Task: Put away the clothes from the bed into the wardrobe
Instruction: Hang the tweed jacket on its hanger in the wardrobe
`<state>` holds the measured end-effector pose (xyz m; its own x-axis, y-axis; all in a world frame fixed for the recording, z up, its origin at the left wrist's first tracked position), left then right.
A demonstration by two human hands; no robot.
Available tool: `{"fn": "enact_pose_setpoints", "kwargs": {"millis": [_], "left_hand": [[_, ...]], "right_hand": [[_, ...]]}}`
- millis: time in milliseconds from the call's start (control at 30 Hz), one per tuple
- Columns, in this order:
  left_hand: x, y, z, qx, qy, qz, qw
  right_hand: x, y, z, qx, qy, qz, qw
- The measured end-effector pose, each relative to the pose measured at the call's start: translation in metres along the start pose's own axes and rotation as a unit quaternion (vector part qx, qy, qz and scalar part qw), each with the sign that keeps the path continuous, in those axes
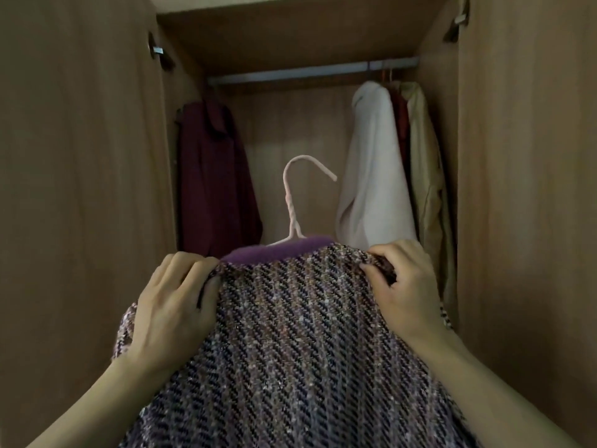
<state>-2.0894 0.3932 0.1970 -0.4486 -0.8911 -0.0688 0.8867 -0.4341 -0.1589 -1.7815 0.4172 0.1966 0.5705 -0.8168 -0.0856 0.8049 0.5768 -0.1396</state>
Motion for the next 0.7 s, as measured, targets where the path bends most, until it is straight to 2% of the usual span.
{"fn": "enact_pose_setpoints", "kwargs": {"millis": [167,367,700], "left_hand": [[-0.042,-0.044,0.015,-0.01,0.034,0.011,0.999],[-0.086,-0.084,0.017,-0.007,0.036,0.029,0.999],[-0.168,-0.11,0.043,-0.04,0.047,0.114,0.992]], "right_hand": [[-0.057,0.01,0.02,0.013,0.023,-0.01,1.0],[-0.114,0.028,0.028,0.035,0.046,0.006,0.998],[-0.215,0.104,0.055,0.02,0.093,0.08,0.992]]}}
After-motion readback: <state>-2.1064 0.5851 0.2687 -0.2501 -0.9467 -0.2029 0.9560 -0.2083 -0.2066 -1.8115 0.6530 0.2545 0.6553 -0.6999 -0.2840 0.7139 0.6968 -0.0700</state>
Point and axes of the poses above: each hand's wrist, its own z-axis towards the middle knuckle, its own x-axis out of the back of the hand, y = z × x, the point moved 4 cm from there along z, towards the middle knuckle, and after that the axes turned 14 degrees about y, right-handed, at the moved point
